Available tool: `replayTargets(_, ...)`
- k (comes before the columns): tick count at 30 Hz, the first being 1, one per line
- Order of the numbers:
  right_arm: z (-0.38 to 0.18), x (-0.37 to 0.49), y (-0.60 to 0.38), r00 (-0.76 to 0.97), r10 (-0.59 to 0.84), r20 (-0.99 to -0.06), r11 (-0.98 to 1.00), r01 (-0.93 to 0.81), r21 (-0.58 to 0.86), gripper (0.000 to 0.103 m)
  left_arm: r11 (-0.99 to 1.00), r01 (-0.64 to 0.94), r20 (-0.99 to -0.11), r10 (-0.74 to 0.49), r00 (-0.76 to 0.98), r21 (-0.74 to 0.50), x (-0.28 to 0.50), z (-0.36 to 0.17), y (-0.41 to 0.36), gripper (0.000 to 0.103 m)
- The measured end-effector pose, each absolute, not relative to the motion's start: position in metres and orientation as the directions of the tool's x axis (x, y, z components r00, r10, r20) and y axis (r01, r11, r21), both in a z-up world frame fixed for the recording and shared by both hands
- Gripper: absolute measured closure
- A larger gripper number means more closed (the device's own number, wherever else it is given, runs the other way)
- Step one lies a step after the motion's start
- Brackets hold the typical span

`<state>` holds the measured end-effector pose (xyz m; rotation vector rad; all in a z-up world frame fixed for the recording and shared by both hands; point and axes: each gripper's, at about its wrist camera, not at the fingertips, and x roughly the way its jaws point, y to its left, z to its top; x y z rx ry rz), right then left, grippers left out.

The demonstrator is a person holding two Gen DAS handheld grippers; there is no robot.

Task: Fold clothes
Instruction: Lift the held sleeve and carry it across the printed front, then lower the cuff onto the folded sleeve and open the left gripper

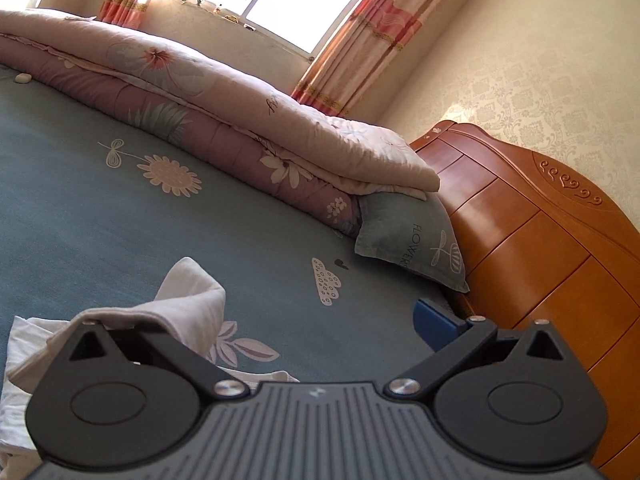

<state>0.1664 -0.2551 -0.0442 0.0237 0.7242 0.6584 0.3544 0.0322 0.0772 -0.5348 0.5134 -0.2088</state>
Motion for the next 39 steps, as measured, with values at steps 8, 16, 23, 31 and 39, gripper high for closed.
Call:
replayTargets(8, -0.044, 0.168, -0.271, 0.573, 0.560, -0.599, 0.812, -0.524, 0.257, 0.000, 0.862, 0.095, -0.459, -0.355, 0.814, -0.498, 0.365, 0.058, -0.002, 0.001)
replayTargets(16, -0.045, 0.169, -0.274, 0.573, 0.559, -0.600, 0.813, -0.522, 0.259, 0.000, 0.890, 0.132, -0.523, -0.371, 0.767, -0.437, 0.364, 0.027, -0.032, 0.001)
replayTargets(23, -0.048, 0.170, -0.272, 0.565, 0.552, -0.613, 0.815, -0.520, 0.255, 0.000, 0.909, 0.179, -0.573, -0.379, 0.727, -0.375, 0.357, -0.011, -0.059, 0.001)
replayTargets(31, -0.053, 0.173, -0.269, 0.556, 0.543, -0.629, 0.818, -0.521, 0.246, 0.000, 0.933, 0.264, -0.682, -0.359, 0.637, -0.245, 0.349, -0.060, -0.096, 0.001)
replayTargets(39, -0.054, 0.176, -0.272, 0.565, 0.523, -0.639, 0.832, -0.501, 0.238, 0.000, 0.922, 0.307, -0.712, -0.378, 0.591, -0.235, 0.336, -0.070, -0.099, 0.001)
